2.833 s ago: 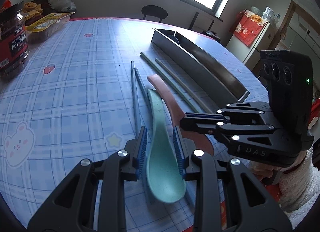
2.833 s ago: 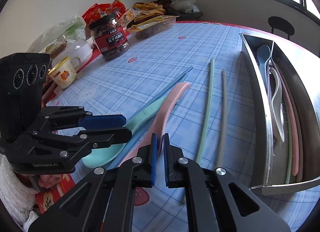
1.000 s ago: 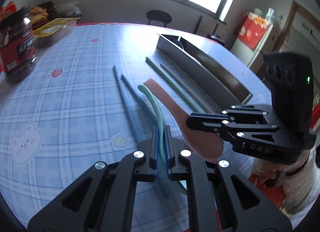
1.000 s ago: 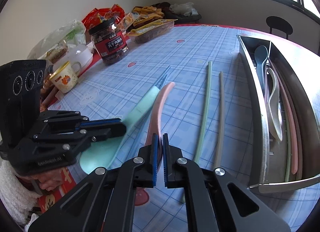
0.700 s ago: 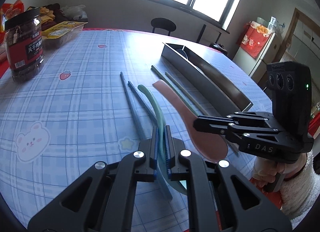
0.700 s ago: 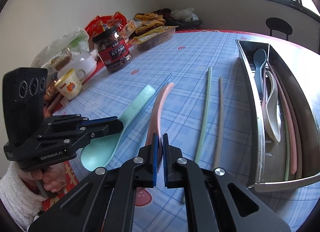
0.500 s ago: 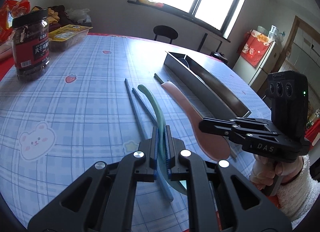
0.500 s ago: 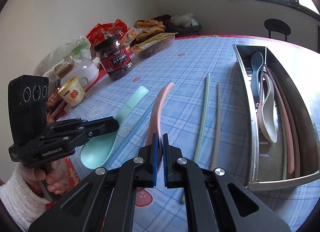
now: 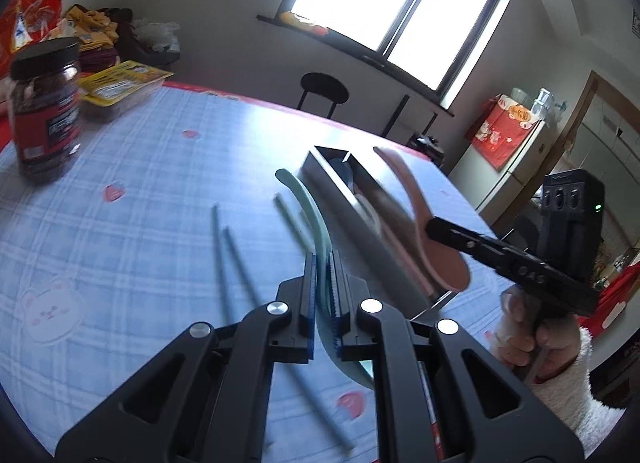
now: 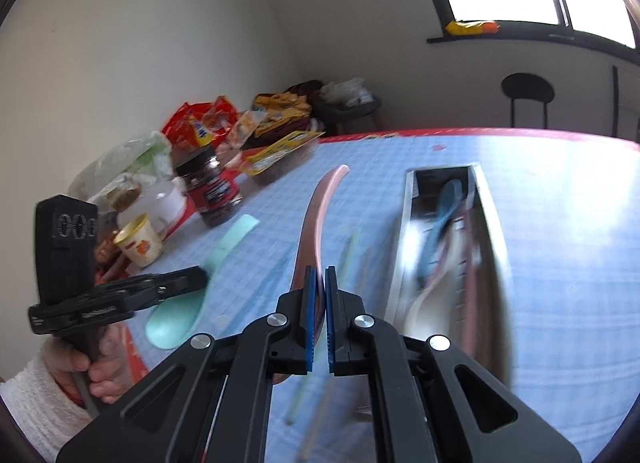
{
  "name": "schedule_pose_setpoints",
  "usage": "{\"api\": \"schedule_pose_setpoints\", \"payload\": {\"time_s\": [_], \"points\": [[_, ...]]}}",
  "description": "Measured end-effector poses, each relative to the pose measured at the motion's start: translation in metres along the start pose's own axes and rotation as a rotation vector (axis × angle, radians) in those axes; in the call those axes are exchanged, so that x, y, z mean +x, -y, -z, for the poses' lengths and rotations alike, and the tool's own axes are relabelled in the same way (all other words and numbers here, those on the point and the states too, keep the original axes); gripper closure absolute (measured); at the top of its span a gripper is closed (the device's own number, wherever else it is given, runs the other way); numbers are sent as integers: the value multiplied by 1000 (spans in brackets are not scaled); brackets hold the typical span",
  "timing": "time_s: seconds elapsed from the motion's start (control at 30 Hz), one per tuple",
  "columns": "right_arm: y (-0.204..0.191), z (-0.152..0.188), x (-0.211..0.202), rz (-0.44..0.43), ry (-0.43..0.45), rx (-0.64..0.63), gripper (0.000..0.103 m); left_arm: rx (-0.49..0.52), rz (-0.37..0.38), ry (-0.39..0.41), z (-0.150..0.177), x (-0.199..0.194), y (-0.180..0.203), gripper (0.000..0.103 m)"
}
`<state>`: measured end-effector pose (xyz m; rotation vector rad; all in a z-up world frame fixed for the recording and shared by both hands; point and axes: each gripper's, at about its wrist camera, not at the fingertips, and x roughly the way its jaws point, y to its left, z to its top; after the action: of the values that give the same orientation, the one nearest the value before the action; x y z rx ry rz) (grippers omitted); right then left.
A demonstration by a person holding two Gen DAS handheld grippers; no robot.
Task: Organize utensils
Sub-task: 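Carry the teal and pink spoons into the steel tray and open both tools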
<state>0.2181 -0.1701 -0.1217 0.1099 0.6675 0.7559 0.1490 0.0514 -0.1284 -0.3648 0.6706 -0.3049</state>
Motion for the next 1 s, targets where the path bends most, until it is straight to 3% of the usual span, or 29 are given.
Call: {"api": "schedule_pose_setpoints", "payload": {"time_s": [0.13,0.33,0.57,0.9,1.0], "points": [[40,-2,-9,29,27,50,98,-27,59,-8,-14,30,28,93],[69,9,4,93,-32,78,98,-40,108,-44,-26,82,66,93],[79,17,25,114,-72,124,98,-28,96,-65,-32,116,80,93],[77,19,36,127,-117,115,97,-39,56,-89,-36,140,73,93],[77,15,28,131,-91,124,93,-38,50,-95,-37,142,71,93]]}}
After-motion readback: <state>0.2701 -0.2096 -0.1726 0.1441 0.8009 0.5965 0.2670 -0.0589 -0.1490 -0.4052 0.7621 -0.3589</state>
